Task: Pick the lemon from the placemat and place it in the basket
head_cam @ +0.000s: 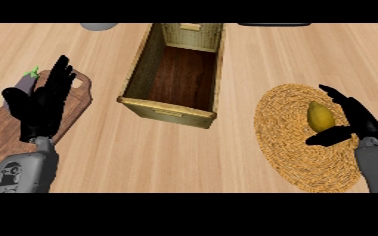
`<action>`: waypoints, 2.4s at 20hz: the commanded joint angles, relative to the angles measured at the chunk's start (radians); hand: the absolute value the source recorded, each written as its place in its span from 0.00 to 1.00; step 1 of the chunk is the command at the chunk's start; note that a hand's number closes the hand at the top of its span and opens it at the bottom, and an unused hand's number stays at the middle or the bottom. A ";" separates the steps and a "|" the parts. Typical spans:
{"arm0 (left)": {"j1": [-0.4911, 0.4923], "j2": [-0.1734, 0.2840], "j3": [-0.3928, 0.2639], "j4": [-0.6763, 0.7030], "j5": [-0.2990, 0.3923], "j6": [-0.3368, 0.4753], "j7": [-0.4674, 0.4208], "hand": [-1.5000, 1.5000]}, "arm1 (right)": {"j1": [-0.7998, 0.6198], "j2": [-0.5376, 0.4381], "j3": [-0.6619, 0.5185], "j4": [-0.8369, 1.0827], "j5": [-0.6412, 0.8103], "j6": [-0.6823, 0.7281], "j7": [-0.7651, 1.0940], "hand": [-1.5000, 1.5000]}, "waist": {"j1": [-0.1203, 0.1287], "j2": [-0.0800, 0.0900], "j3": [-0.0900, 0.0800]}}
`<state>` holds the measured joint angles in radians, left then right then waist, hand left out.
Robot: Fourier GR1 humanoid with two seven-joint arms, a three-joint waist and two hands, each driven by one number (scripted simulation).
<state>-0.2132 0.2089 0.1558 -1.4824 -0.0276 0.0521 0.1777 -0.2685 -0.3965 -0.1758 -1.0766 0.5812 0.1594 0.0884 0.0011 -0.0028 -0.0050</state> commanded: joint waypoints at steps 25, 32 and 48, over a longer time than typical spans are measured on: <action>-0.043 -0.035 -0.063 0.032 -0.023 -0.026 -0.015 0.50 | 0.028 0.390 0.585 -0.214 0.050 -0.040 -0.026 1.00 | 0.113 0.002 0.010; -0.042 -0.040 -0.060 0.038 -0.023 -0.019 -0.006 0.50 | 0.079 0.395 0.885 -0.453 -0.175 -0.382 0.074 1.00 | 0.089 -0.012 0.010; -0.028 -0.041 -0.042 0.067 -0.039 0.011 -0.019 0.50 | -0.389 0.396 1.124 -0.698 0.020 -0.885 0.827 1.00 | 0.041 -0.017 -0.002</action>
<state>-0.2515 0.1881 0.1280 -1.4242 -0.0488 0.0443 0.1722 -0.5368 -0.0009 0.9632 -1.7472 0.5714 -0.6326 0.7596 0.0468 -0.0219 -0.0060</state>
